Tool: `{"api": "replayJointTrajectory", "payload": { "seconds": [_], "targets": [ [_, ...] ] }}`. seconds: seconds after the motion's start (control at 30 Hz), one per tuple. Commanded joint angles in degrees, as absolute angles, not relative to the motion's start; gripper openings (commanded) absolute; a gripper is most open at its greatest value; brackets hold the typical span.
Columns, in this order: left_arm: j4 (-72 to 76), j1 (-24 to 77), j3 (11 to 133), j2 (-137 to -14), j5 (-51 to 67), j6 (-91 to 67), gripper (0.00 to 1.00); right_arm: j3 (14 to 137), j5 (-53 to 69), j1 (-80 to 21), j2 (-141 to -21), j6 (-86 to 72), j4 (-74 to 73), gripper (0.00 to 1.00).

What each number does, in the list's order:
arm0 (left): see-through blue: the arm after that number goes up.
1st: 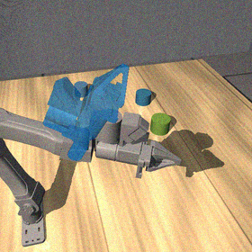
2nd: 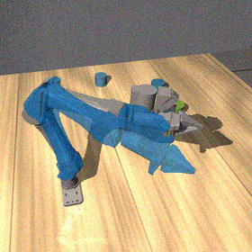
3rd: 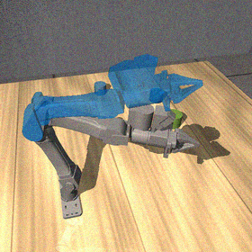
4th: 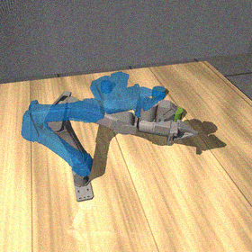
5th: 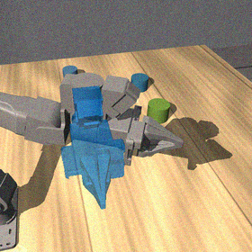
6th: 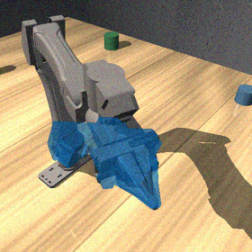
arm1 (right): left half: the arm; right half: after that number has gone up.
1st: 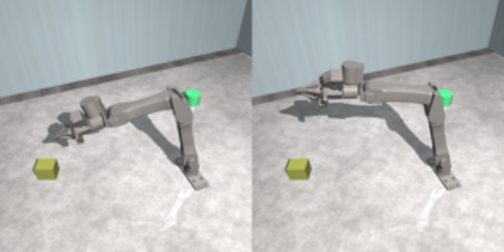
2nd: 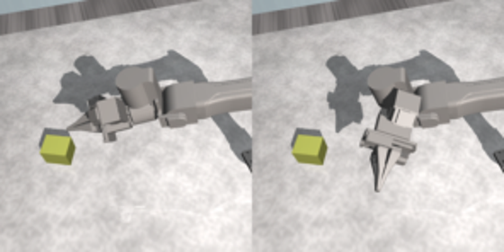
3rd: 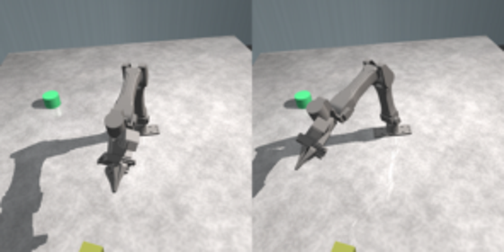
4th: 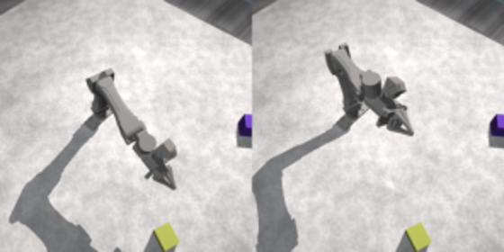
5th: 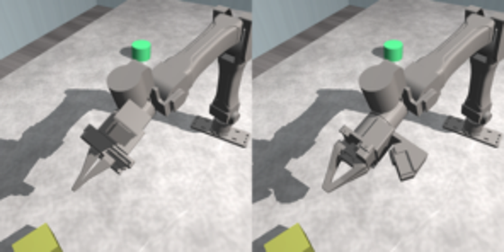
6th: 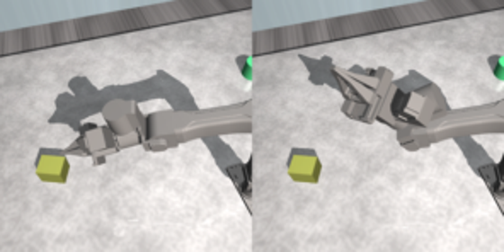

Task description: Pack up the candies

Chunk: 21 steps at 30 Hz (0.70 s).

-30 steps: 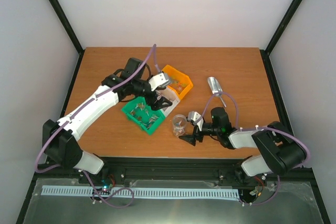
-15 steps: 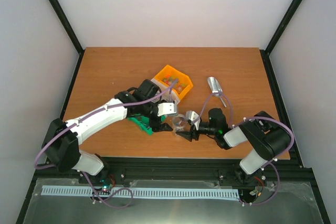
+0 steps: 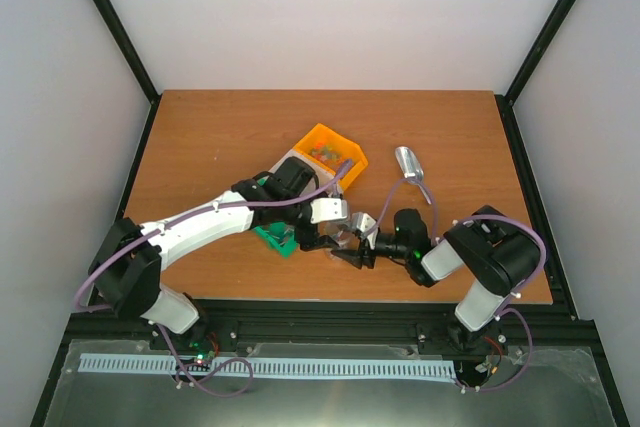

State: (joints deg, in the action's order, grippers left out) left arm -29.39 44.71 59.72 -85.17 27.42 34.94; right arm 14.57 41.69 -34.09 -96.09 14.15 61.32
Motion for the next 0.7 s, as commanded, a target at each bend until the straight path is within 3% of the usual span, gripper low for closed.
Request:
{"api": "replayJointTrajectory", "payload": {
  "seconds": [0.0,0.23,0.43,0.67],
  "targets": [
    [-25.48,45.41,59.25,-85.36,27.26,33.29,0.85,14.16,41.00,-34.98,-96.75,14.33,65.07,0.62],
    [-24.20,46.67,58.58,-86.02,23.92,34.29,0.87,14.32,40.59,-35.15,-96.74,14.37,64.71,0.59],
    [-29.94,46.67,59.79,-86.11,29.41,39.65,0.71,14.00,42.58,-35.48,-96.47,15.64,64.38,0.57],
    [-40.79,46.32,65.38,-90.29,37.66,52.48,0.59,13.01,46.94,-36.10,-95.50,18.01,64.21,0.52]
  ]
}}
